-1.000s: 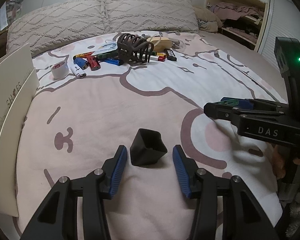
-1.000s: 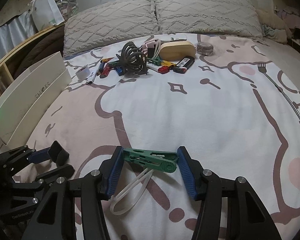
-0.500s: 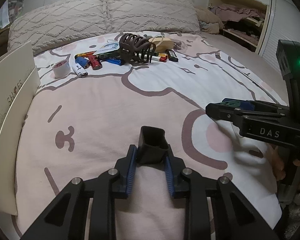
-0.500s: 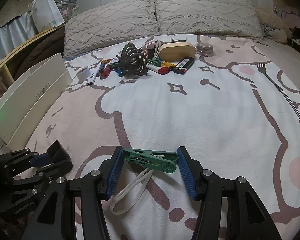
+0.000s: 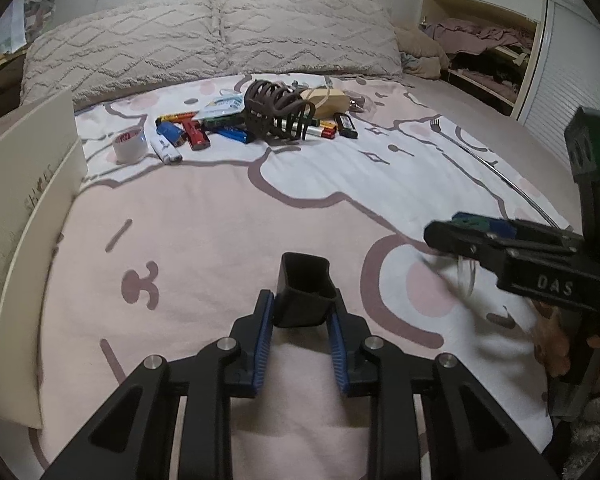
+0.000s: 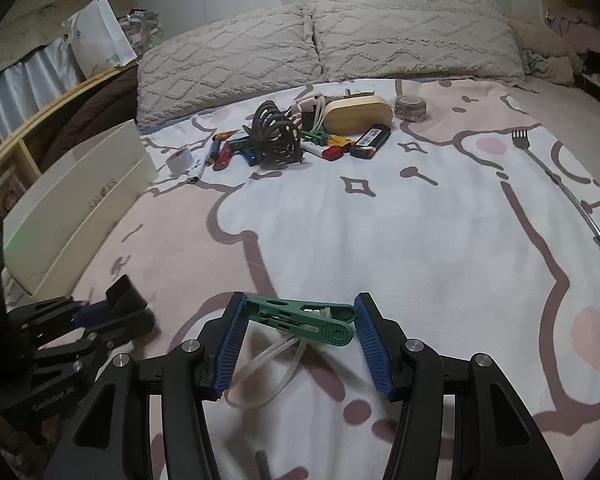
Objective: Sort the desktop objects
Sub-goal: 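Hold the claw clip in the left tool while the right tool holds the clothespin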
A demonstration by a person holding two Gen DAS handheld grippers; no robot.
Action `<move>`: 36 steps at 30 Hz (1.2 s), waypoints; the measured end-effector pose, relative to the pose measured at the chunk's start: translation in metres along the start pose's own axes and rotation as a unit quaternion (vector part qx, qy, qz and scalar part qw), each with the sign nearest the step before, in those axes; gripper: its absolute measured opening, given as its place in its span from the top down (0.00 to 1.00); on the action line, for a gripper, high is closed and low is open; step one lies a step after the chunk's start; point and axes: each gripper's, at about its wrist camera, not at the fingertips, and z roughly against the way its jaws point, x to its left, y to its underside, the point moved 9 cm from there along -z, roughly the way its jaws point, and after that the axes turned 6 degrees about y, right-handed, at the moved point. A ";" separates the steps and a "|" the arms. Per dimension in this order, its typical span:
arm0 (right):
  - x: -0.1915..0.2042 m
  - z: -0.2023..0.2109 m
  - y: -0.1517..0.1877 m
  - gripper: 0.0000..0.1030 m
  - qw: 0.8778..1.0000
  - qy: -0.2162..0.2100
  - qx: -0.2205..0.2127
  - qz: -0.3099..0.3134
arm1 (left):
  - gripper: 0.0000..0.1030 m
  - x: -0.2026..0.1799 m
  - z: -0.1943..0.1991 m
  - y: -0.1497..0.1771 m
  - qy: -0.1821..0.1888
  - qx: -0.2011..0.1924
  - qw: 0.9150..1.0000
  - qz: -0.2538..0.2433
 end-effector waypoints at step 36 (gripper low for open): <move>0.034 0.077 -0.116 0.47 0.993 0.010 -0.115 0.021 | 0.75 0.018 0.094 -0.141 -0.015 -0.147 0.989 -0.001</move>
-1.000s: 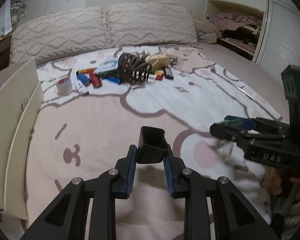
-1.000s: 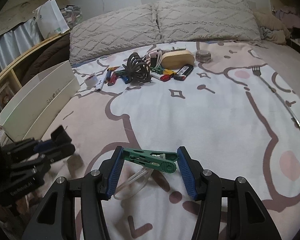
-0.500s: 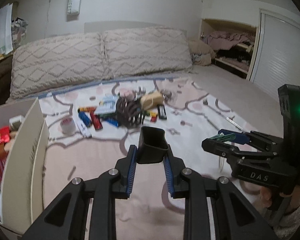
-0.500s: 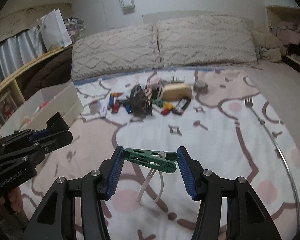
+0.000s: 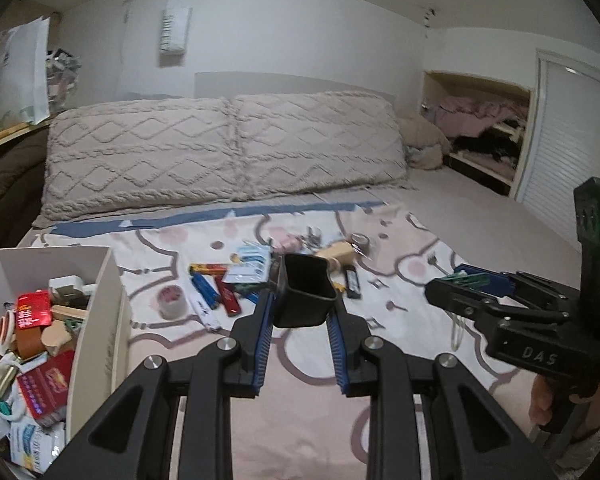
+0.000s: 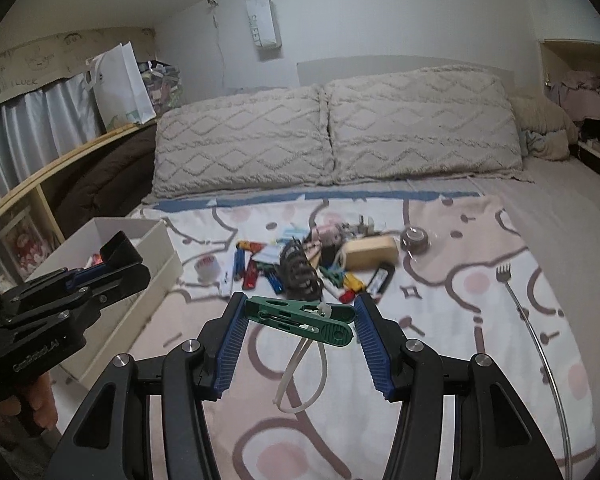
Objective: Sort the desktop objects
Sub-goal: 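Carry the claw clip and green clothespin with both tools over the SHOES box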
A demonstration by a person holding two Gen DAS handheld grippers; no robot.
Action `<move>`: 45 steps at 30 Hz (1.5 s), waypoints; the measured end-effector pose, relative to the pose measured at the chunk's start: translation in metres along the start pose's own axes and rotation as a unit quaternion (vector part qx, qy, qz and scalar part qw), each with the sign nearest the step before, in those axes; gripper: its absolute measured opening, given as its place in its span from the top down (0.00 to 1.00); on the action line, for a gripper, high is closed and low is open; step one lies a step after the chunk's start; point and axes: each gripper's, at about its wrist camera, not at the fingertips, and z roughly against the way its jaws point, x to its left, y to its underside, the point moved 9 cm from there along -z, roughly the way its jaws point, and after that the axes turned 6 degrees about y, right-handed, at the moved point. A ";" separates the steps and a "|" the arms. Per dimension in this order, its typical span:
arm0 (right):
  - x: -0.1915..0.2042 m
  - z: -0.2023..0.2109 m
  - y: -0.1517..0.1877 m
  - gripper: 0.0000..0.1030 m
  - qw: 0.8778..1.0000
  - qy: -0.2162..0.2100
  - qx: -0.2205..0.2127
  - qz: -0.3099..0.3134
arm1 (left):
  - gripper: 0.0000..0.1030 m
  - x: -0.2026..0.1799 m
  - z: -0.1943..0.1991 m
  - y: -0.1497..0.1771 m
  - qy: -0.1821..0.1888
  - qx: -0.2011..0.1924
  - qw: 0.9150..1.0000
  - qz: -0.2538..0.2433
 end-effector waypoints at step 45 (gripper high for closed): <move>0.245 -0.075 -0.064 0.47 0.987 -0.134 0.025 0.079 | 0.75 0.278 0.101 0.005 -0.206 -0.070 0.962 0.163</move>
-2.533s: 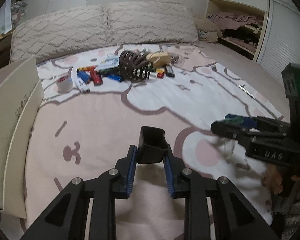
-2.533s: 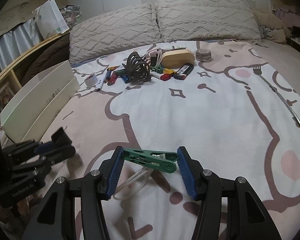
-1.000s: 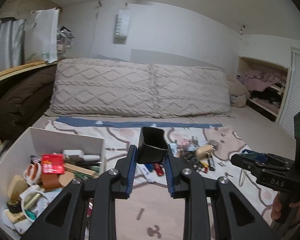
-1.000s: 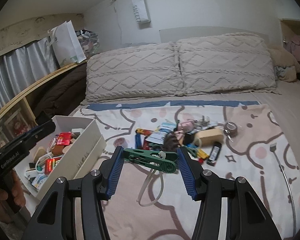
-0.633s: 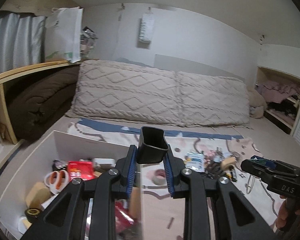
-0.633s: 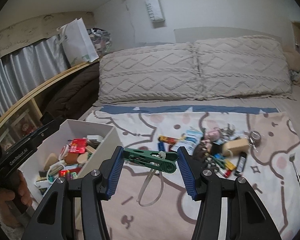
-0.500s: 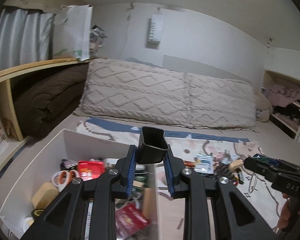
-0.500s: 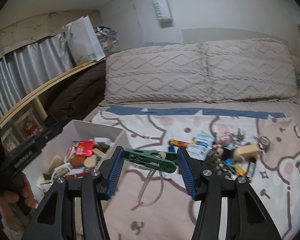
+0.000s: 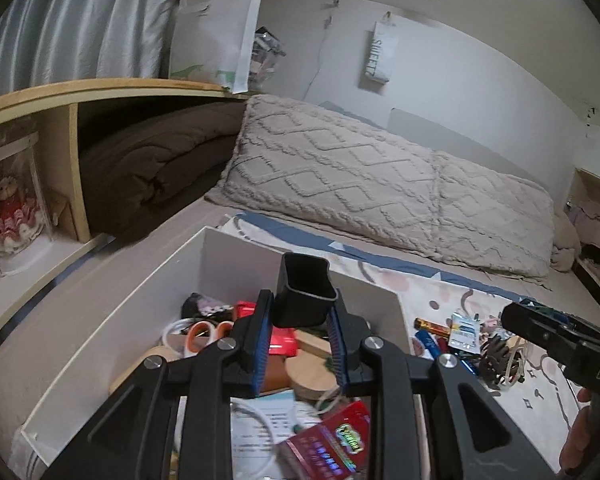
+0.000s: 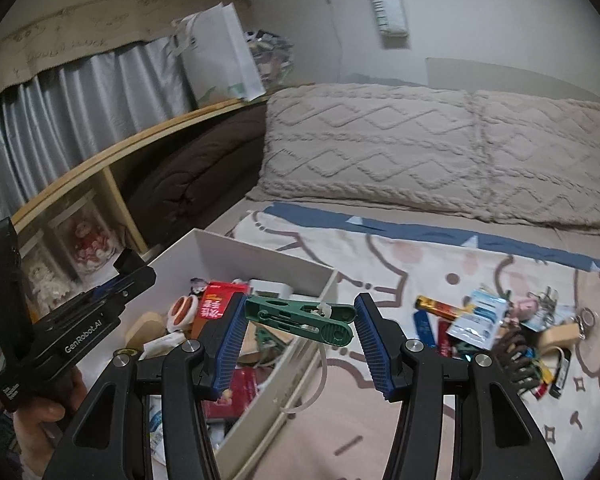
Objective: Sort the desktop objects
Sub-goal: 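Carry the claw clip and green clothespin with both tools over the SHOES box, then lower the claw clip into the box and open the left tool while the right tool releases the clothespin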
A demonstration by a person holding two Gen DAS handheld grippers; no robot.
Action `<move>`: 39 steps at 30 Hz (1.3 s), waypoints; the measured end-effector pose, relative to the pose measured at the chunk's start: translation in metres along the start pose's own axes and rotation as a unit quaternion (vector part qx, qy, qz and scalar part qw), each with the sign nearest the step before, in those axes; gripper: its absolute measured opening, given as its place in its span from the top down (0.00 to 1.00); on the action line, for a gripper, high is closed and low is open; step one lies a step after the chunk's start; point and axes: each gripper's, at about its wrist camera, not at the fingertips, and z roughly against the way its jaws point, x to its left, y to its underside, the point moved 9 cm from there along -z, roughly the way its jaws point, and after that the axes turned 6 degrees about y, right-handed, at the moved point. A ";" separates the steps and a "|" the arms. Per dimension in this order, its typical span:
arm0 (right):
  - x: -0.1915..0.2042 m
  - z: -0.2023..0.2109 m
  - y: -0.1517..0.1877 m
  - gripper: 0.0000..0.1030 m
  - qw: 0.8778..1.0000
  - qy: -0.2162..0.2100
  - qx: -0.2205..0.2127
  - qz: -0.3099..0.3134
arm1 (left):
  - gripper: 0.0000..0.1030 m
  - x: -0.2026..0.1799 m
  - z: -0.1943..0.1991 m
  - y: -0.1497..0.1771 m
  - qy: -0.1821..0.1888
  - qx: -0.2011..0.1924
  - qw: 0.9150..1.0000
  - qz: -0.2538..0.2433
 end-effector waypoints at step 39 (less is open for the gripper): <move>0.112 -0.090 0.002 0.47 0.987 0.019 0.097 0.123 | 0.75 0.053 -0.003 0.057 -0.058 0.111 0.992 -0.032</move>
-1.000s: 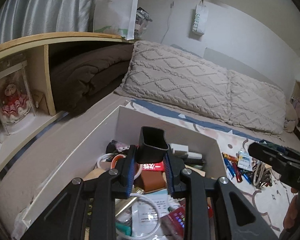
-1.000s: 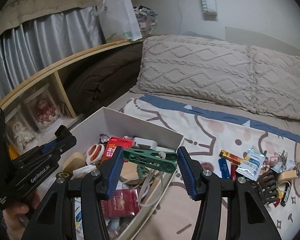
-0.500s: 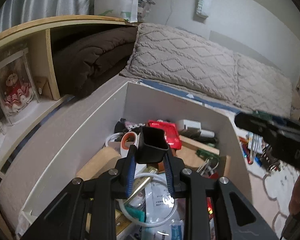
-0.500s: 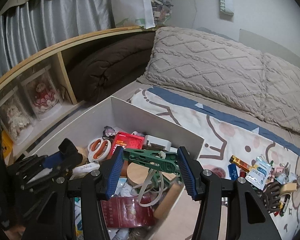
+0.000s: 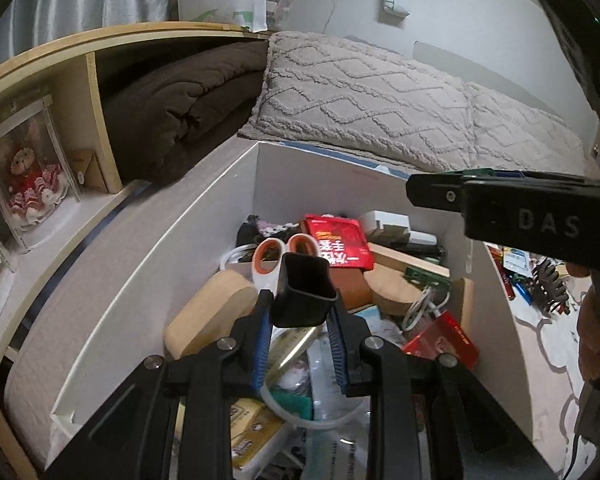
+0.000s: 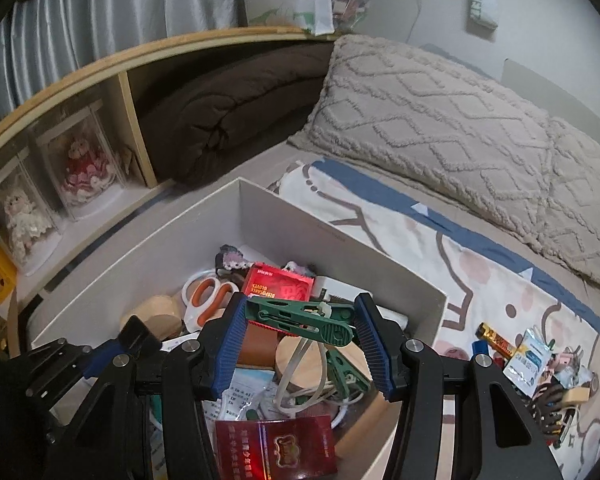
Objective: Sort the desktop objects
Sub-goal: 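Lower the claw clip into the box and open the left tool while the right tool releases the clothespin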
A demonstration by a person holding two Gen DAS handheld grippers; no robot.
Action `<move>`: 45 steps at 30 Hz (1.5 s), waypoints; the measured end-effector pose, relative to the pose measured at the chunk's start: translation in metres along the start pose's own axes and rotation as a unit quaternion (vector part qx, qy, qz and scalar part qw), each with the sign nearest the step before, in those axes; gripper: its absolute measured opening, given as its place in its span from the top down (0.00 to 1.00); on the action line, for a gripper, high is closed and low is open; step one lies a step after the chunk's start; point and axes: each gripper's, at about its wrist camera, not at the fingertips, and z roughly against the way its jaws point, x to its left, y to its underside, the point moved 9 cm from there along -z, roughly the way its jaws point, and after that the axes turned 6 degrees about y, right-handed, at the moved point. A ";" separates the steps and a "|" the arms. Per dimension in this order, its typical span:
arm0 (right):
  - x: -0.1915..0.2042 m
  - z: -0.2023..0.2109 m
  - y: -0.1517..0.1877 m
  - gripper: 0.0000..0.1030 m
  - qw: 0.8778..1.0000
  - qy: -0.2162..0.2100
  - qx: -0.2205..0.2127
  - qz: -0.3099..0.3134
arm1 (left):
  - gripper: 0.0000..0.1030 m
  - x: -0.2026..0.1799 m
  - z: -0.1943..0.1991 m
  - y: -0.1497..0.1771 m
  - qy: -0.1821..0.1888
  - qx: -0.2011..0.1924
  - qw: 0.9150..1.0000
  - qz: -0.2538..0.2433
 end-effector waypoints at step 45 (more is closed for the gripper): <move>-0.003 -0.057 0.064 0.39 0.980 0.034 0.186 0.067 | 0.47 -0.011 -0.012 0.015 -0.059 0.051 0.993 -0.094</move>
